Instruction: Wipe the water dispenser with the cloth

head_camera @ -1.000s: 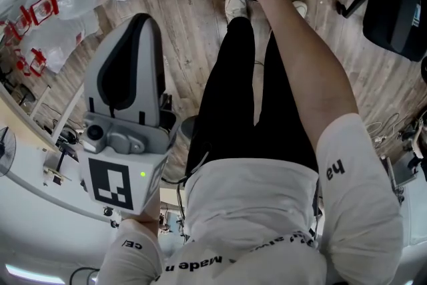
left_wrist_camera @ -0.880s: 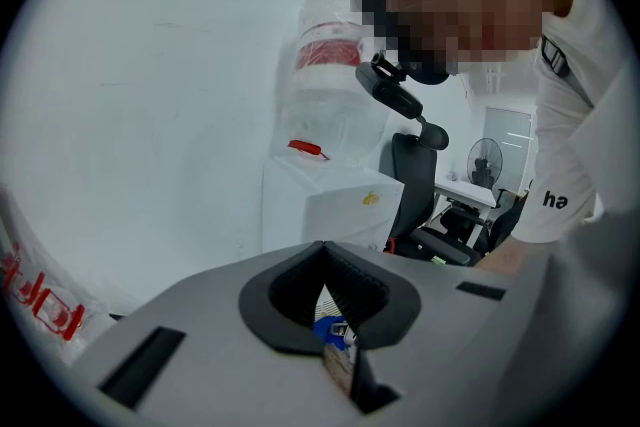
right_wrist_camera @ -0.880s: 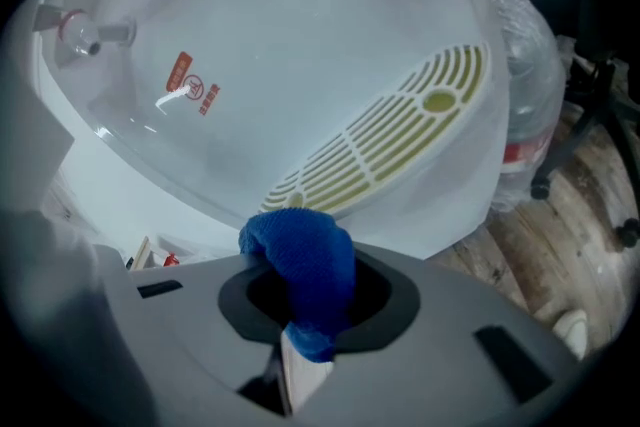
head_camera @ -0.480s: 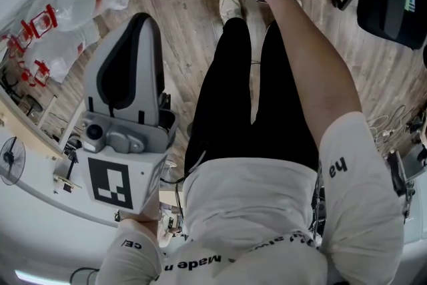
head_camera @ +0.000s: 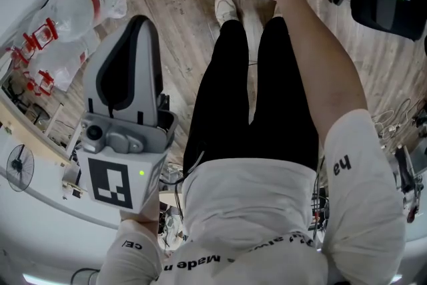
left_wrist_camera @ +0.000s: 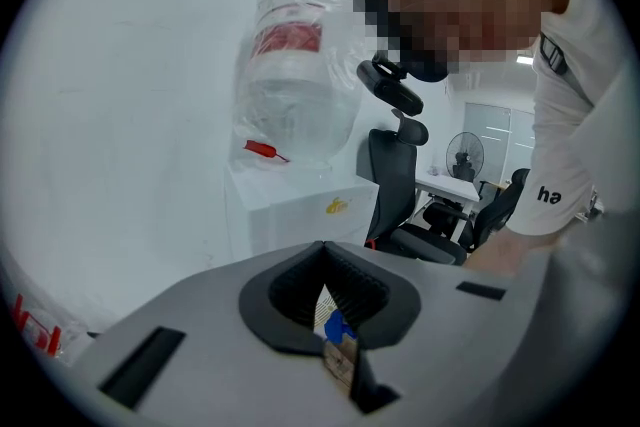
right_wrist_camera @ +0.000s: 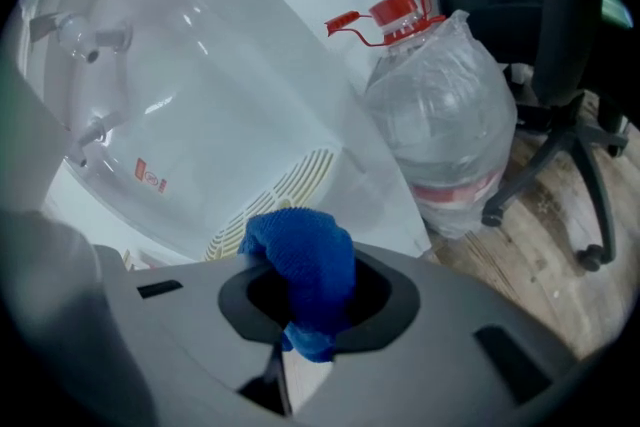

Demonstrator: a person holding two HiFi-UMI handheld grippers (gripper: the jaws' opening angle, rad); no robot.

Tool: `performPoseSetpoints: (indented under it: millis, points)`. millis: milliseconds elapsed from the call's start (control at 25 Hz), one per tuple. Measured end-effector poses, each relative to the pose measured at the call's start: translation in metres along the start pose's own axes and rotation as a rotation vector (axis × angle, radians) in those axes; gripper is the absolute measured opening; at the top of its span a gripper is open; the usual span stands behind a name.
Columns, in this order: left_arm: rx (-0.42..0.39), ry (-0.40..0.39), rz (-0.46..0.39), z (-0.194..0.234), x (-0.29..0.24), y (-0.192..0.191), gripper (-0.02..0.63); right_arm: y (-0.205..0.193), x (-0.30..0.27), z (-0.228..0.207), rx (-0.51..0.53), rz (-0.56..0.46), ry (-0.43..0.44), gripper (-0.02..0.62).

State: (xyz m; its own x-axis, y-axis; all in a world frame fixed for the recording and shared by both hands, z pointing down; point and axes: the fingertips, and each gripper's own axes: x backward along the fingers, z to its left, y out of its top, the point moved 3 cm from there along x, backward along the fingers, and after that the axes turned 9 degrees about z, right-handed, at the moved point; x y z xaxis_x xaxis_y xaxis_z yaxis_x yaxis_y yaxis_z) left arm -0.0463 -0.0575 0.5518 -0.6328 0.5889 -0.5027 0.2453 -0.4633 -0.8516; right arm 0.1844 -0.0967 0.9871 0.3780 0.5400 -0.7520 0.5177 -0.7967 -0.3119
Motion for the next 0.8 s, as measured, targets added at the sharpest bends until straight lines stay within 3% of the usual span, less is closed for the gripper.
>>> performPoseSetpoints:
  millis: [800]
  points:
    - [-0.006, 0.002, 0.007, -0.022, -0.024, 0.016, 0.018, 0.059, 0.02, -0.041, -0.015, -0.025, -0.06, 0.071]
